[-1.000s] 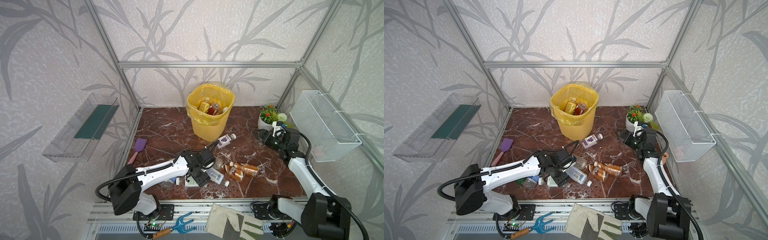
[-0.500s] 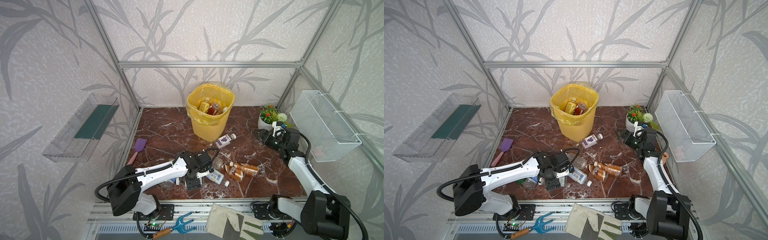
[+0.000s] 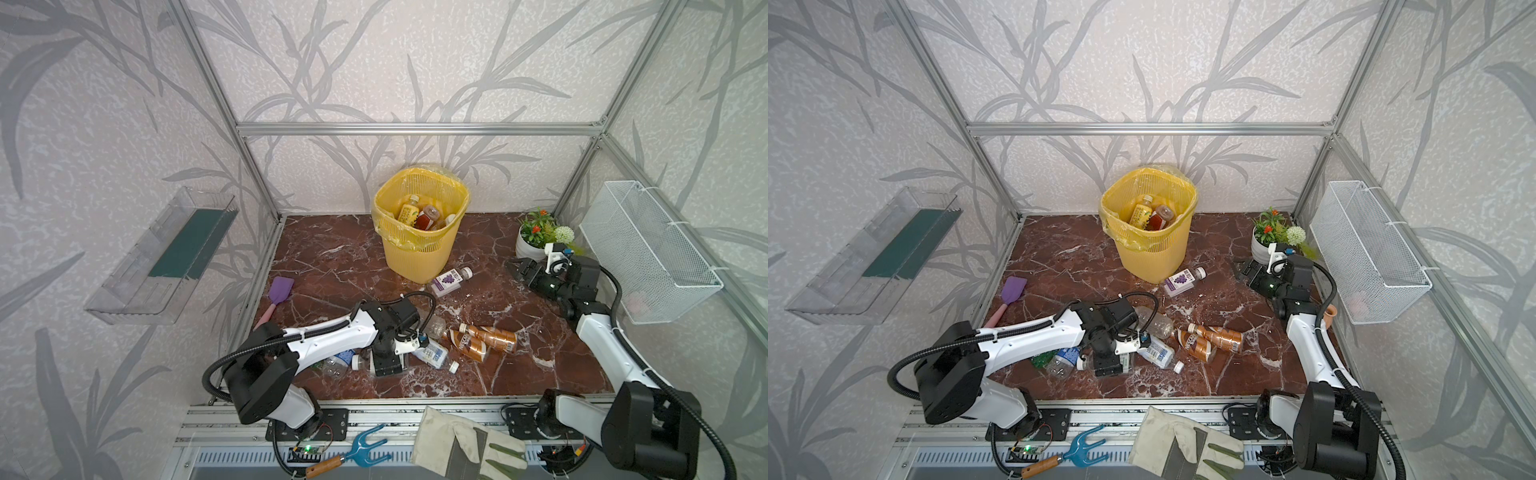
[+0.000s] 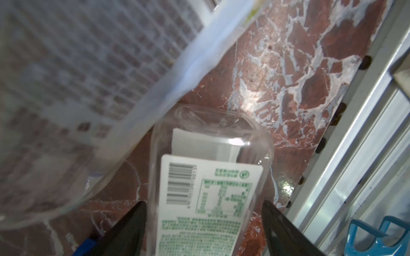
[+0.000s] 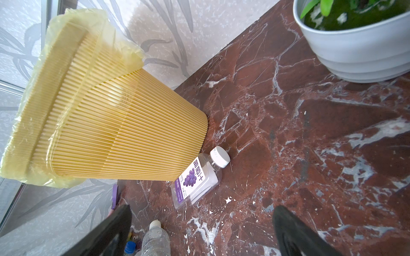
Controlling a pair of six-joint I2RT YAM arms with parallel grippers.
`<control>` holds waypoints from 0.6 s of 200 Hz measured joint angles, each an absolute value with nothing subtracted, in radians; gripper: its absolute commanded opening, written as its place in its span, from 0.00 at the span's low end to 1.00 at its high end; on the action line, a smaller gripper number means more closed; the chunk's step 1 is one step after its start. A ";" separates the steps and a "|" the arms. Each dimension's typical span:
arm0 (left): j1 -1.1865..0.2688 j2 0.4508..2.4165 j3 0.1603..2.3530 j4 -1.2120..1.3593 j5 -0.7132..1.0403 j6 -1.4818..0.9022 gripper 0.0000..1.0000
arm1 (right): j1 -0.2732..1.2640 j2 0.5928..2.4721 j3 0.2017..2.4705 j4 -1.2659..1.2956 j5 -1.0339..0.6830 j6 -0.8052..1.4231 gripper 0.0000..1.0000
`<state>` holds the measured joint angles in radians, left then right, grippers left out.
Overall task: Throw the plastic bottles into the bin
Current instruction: 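Lower the left gripper onto the clear bottle with green-printed label, then close the left gripper on the clear bottle and lift it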
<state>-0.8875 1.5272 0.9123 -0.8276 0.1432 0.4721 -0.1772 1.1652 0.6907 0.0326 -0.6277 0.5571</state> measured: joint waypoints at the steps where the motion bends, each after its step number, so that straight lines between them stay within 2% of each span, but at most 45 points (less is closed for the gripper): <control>1: -0.887 1.529 0.912 -0.827 0.144 0.472 0.81 | -0.177 1.165 0.691 0.033 -0.627 0.557 0.99; 81: -0.888 1.567 0.897 -0.785 0.141 0.478 0.76 | -0.182 1.166 0.691 0.042 -0.630 0.557 0.99; 120: -0.897 1.587 0.898 -0.774 0.126 0.476 0.65 | -0.192 1.166 0.691 0.045 -0.630 0.558 0.99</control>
<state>-0.8970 1.5867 0.8978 -0.7742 0.1257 0.4763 -0.1925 1.1656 0.6910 0.0452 -0.6304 0.5579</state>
